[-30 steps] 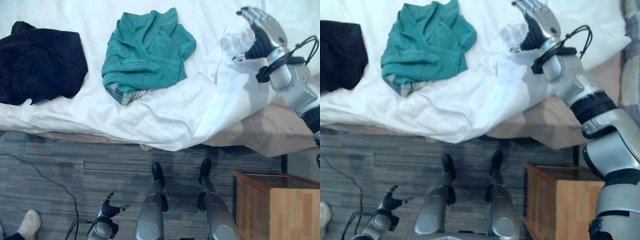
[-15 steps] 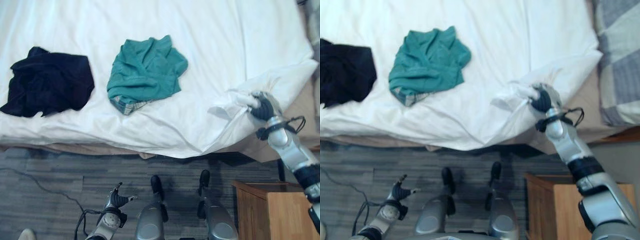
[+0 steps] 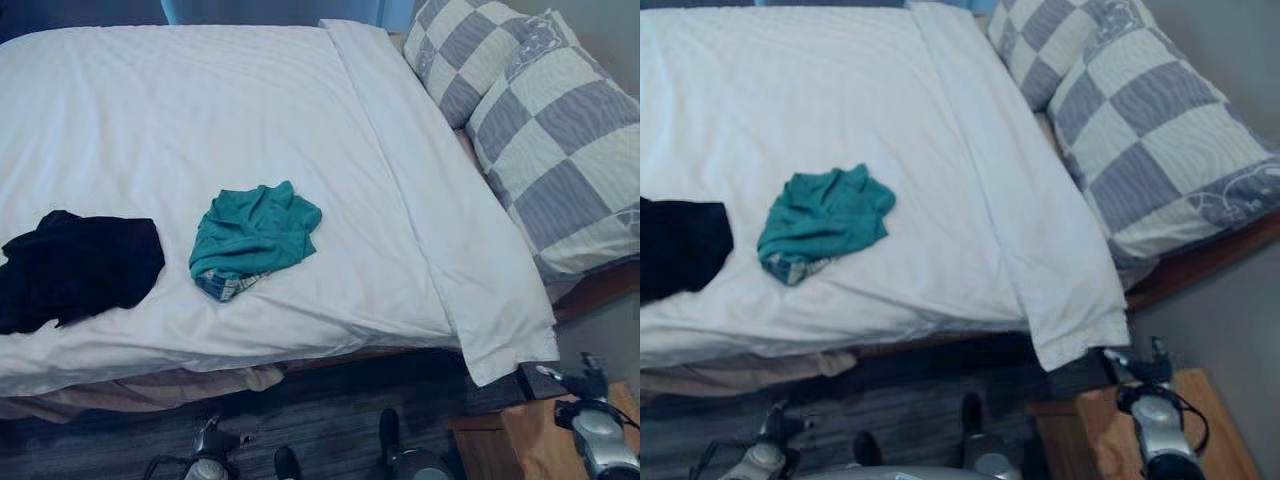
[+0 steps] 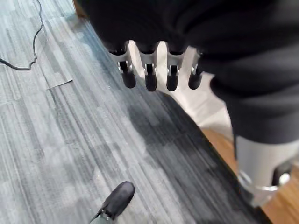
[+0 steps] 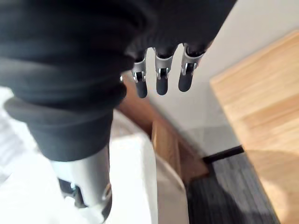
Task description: Tidy up the quilt and then pick up the clothes from the bed and put them into the laundry hamper.
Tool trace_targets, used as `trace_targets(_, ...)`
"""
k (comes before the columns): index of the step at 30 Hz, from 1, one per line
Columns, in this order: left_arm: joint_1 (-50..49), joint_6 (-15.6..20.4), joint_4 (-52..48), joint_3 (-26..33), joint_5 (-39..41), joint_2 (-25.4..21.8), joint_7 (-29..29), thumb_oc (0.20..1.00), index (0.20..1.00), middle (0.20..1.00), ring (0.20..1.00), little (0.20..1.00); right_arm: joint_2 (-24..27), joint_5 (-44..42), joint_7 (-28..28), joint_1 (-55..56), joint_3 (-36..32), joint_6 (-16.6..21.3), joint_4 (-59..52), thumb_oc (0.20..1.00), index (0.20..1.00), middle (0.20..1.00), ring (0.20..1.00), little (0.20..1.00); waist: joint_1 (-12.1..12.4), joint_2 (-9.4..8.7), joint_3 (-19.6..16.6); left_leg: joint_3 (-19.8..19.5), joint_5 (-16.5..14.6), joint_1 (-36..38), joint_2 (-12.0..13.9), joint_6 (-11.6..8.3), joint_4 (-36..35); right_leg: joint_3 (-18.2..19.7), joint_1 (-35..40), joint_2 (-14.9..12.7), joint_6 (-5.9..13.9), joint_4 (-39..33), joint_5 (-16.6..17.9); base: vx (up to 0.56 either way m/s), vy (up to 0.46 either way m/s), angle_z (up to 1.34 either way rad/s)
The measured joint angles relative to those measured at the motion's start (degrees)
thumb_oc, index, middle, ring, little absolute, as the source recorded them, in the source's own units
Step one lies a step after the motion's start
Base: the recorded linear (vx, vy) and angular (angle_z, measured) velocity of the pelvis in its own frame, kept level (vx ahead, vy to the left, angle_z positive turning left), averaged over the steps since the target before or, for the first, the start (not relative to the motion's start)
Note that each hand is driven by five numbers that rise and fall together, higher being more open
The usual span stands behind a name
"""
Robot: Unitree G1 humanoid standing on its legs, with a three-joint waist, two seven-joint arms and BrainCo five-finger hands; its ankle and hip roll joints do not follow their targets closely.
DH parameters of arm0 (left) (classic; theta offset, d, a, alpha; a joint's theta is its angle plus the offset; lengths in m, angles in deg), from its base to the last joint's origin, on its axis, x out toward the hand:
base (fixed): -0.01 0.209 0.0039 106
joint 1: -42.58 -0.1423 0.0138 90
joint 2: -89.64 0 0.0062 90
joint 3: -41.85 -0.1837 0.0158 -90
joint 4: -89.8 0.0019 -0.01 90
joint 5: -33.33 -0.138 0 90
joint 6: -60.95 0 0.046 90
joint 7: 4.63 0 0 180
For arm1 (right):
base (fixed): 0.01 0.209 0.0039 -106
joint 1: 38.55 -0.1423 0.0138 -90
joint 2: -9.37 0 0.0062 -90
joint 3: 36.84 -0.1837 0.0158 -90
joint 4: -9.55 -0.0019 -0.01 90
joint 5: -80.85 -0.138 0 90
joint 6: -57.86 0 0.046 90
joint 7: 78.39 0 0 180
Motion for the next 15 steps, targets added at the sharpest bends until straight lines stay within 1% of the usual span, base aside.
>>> trace_targets(1,-0.9,-0.1,0.8,0.0,0.0,0.1,0.0,1.0,1.0,1.0,1.0,1.0,3.0,0.0,1.6,0.4,-2.4,0.2,-4.5,1.0,1.0,1.0,1.0,1.0,-0.7,-0.01,0.0,0.3,-0.2,0.1,0.0,-0.21,0.0,0.3,-0.1,0.0,0.02,0.0,0.0,-0.02,0.011,-0.17)
trace_targets(2,-1.9,0.0,1.1,0.1,0.0,0.3,0.0,1.0,1.0,1.0,1.0,1.0,5.7,0.1,3.3,0.2,-3.9,0.2,-8.9,0.457,0.457,0.457,0.457,0.457,-0.6,-0.25,-0.1,0.3,-0.1,0.0,0.1,-0.18,0.0,0.3,-0.2,0.0,0.05,0.0,0.1,-0.02,0.006,-0.12)
trace_targets(3,-2.4,0.2,1.0,0.0,0.0,0.5,0.0,1.0,1.0,1.0,1.0,1.0,6.7,0.1,4.2,-0.1,-3.9,0.0,-11.3,0.2,0.2,0.2,0.2,0.2,-0.6,-0.23,-0.1,0.3,-0.1,-0.3,0.1,-0.19,0.0,0.3,-0.4,0.0,0.05,0.0,0.1,-0.03,-0.011,-0.07)
trace_targets(4,-3.1,0.4,1.1,-0.1,0.0,0.7,0.0,1.0,1.0,1.0,1.0,1.0,8.1,0.6,5.5,-1.5,-3.7,0.7,-14.0,0.2,0.2,0.2,0.2,0.2,-0.6,-0.15,-0.2,0.4,-0.1,-0.8,0.1,-0.17,0.0,0.3,-1.0,0.0,0.0,0.0,0.0,-0.07,-0.029,-0.06)
trace_targets(6,-3.0,0.3,1.5,-0.6,0.0,0.9,0.1,1.0,1.0,1.0,1.0,1.0,9.7,1.1,8.0,-8.7,-1.6,2.2,-17.1,0.2,0.2,0.2,0.2,0.2,-0.3,-0.26,-0.2,0.3,0.8,-2.6,0.1,0.23,0.0,0.2,-3.0,0.1,0.26,0.0,0.3,-0.12,-0.047,0.02)
trace_targets(7,-2.8,0.4,1.4,-1.2,-0.1,1.1,0.1,1.0,1.0,1.0,1.0,1.0,10.2,1.2,8.7,-12.5,1.0,3.8,-18.2,0.2,0.2,0.2,0.2,0.2,0.6,-0.07,0.0,-0.1,1.7,-3.8,0.2,0.58,0.0,0.0,-3.9,0.0,0.81,0.0,1.2,-0.13,-0.049,0.12)
trace_targets(8,-2.3,0.4,0.9,-1.7,-0.1,1.2,0.1,1.0,1.0,1.0,1.0,1.0,9.7,1.2,8.9,-13.9,1.5,4.2,-19.1,0.2,0.2,0.2,0.2,0.2,0.9,-0.21,0.2,-0.3,1.9,-3.9,0.2,0.45,0.0,0.0,-4.2,0.1,0.84,0.0,1.2,-0.09,-0.035,0.18)
trace_targets(9,-1.9,0.4,0.6,-2.7,0.0,1.3,0.0,1.0,1.0,1.0,1.0,1.0,8.9,1.2,9.1,-17.4,3.9,4.7,-19.7,0.2,0.2,0.2,0.2,0.2,2.1,0.34,0.9,-0.9,2.2,-4.4,0.2,0.58,0.0,-0.4,-4.2,0.1,0.78,0.0,1.3,-0.11,-0.04,0.13)
trace_targets(10,-1.0,0.5,0.5,-4.6,-0.1,1.5,0.1,1.0,1.0,1.0,1.0,1.0,8.1,1.2,9.3,-22.4,7.5,5.2,-20.1,0.2,0.2,0.2,0.2,0.2,1.9,0.74,1.6,-1.1,2.3,-5.1,0.1,0.27,0.0,-0.5,-4.9,0.1,0.74,0.0,1.2,-0.16,-0.048,0.18)
trace_targets(11,-0.7,0.5,0.2,-4.9,0.0,1.7,0.1,1.0,1.0,1.0,1.0,1.0,7.5,1.4,9.4,-25.9,9.4,5.9,-19.6,0.2,0.2,0.2,0.2,0.2,3.6,1.67,2.4,-1.5,2.7,-5.9,0.2,0.68,0.1,-1.1,-5.1,-0.1,0.74,0.0,1.2,-0.24,-0.074,0.07)
trace_targets(12,0.1,1.2,-1.5,-5.6,0.0,1.8,0.0,1.0,1.0,1.0,1.0,1.0,6.8,1.3,10.0,-32.6,13.1,6.1,-18.0,0.2,0.2,0.2,0.2,0.2,4.9,2.4,4.3,-1.2,3.2,-6.4,0.1,0.65,0.4,-0.8,-6.0,0.0,0.73,0.0,1.3,-0.24,-0.074,0.16)
trace_targets(13,0.8,1.5,-2.0,-5.8,0.0,1.9,-0.1,1.0,1.0,1.0,1.0,1.0,6.8,1.3,9.9,-35.8,15.0,6.5,-17.1,0.2,0.2,0.2,0.2,0.2,5.6,3.2,5.6,-1.6,3.5,-7.3,0.1,0.34,0.5,-0.9,-6.4,0.1,0.75,0.4,1.3,-0.24,-0.083,0.2)
trace_targets(14,1.3,1.6,-2.2,-5.7,0.1,1.9,-0.2,1.0,1.0,1.0,1.0,1.0,6.7,1.3,9.9,-37.3,15.6,6.8,-16.6,0.2,0.2,0.2,0.2,0.2,6.2,3.57,6.3,-2.0,3.8,-8.2,0.1,0.35,0.5,-0.9,-7.1,0.2,0.76,0.4,1.4,-0.16,-0.057,0.25)
trace_targets(15,2.6,1.6,-3.0,-5.9,0.5,1.3,-0.4,1.0,1.0,1.0,1.0,1.0,6.0,1.2,10.0,-41.9,18.5,7.4,-12.1,0.2,0.2,0.2,0.2,0.2,7.2,3.42,8.5,-2.5,4.2,-10.5,0.3,0.06,2.6,-0.6,-9.3,0.2,0.68,2.0,1.5,-0.13,-0.048,0.1)
